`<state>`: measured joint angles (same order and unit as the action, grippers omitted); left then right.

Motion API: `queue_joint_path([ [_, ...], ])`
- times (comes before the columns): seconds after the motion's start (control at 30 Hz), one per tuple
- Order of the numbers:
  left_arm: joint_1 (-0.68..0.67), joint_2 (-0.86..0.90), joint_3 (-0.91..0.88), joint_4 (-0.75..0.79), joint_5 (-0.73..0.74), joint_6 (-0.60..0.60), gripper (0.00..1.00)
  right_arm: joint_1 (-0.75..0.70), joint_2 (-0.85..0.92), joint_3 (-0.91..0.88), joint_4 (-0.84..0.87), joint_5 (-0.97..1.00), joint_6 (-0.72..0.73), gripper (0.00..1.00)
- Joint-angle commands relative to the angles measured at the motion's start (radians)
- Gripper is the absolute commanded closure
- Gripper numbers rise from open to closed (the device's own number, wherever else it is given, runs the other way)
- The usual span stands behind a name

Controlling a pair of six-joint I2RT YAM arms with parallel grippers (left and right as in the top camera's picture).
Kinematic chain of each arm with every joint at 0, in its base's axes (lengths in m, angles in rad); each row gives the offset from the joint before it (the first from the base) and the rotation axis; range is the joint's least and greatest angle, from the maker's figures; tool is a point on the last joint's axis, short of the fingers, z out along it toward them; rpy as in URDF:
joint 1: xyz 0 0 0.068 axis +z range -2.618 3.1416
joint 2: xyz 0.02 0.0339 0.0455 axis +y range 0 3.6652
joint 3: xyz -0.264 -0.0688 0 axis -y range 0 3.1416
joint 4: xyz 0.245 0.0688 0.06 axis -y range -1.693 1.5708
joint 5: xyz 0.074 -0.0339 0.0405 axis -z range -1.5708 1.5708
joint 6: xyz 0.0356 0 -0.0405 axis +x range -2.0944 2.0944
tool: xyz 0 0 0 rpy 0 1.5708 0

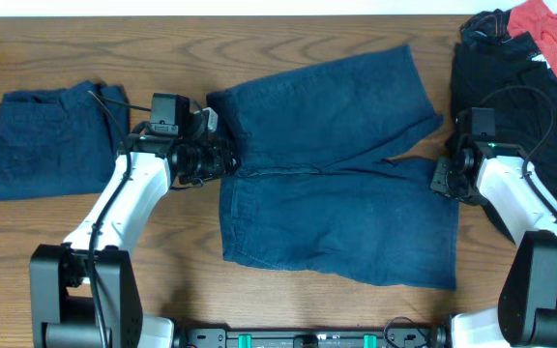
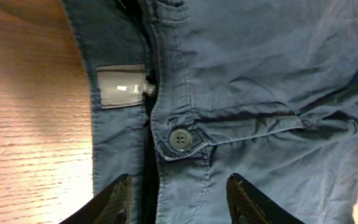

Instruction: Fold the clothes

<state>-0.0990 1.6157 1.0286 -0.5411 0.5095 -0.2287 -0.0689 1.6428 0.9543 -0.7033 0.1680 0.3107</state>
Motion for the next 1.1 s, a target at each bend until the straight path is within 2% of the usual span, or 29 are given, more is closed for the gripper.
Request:
queue_joint_path([
  [0.0,0.001,0.035,-0.005,-0.004,0.03,0.01,0.49,-0.001,-0.014,0.012,-0.004,0.0,0.006,0.61],
  [0.27,-0.045,0.157,-0.01,0.028,0.036,0.006,0.5,-0.001,-0.014,0.012,-0.016,0.0,0.006,0.61],
  [0.33,-0.058,0.18,-0.01,0.031,0.045,0.006,0.59,-0.001,-0.014,0.012,-0.016,0.0,0.006,0.62],
  [0.43,-0.067,0.189,-0.01,0.016,0.045,0.007,0.94,-0.001,-0.014,0.012,-0.017,0.0,0.006,0.62],
  [0.57,-0.033,0.161,-0.009,-0.036,0.002,0.018,0.94,-0.001,-0.014,0.012,-0.023,0.0,0.006,0.62],
  [0.67,0.005,0.122,-0.008,-0.072,-0.151,-0.041,0.94,-0.001,-0.014,0.012,-0.025,0.0,0.006,0.62],
  [0.73,0.01,0.113,-0.008,-0.047,-0.21,-0.084,0.94,-0.001,-0.014,0.012,-0.025,0.0,0.006,0.63],
  [0.87,-0.006,0.119,-0.008,-0.008,-0.214,-0.082,0.94,-0.001,-0.014,0.012,-0.026,-0.009,0.006,0.64],
  [1.07,-0.007,0.119,-0.008,0.04,-0.329,-0.079,0.94,-0.001,-0.014,0.012,-0.057,-0.026,-0.002,0.62],
])
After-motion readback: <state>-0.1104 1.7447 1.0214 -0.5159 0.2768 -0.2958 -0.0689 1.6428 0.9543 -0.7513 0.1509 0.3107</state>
